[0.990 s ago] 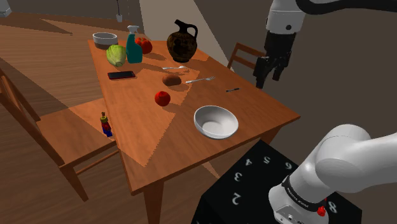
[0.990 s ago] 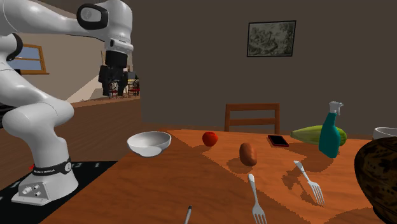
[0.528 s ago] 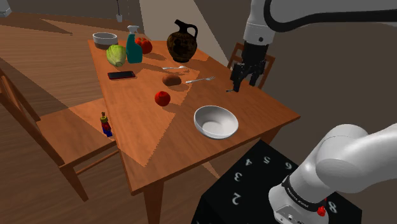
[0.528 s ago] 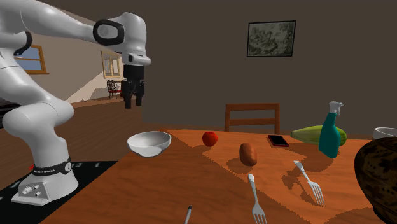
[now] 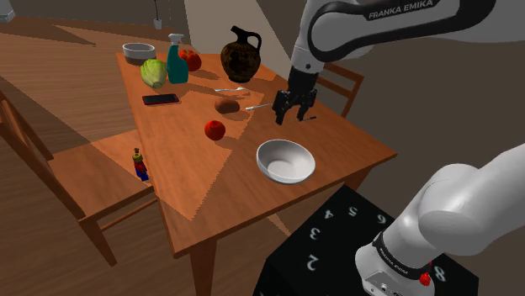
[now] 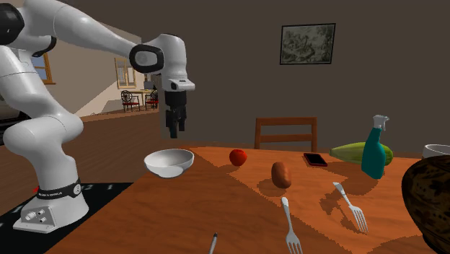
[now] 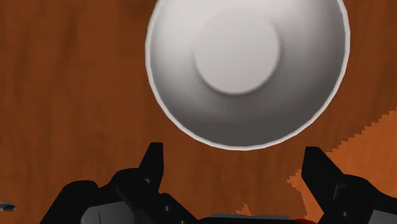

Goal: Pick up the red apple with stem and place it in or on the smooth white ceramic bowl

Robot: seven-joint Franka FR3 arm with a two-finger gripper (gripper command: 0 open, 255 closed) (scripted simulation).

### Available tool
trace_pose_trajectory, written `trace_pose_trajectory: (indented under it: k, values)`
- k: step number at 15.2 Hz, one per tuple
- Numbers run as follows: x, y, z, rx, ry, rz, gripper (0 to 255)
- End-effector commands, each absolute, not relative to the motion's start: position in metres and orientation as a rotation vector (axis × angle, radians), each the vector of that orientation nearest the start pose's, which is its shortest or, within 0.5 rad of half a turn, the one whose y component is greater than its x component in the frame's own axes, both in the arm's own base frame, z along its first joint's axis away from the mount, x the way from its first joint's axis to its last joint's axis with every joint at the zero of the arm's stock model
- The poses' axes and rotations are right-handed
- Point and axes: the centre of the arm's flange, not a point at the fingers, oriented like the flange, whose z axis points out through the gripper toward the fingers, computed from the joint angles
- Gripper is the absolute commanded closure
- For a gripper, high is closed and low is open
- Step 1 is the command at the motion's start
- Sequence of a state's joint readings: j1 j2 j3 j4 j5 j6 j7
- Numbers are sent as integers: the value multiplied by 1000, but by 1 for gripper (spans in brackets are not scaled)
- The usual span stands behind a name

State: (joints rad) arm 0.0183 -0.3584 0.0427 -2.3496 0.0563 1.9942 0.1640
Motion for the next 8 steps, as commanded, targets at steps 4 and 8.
trace_pose_trajectory:
  k: [4, 8]
  values:
    - [487, 44, 439, -3040, 192, -69, 0]
    - [527, 53, 417, -2993, 185, -120, 0]
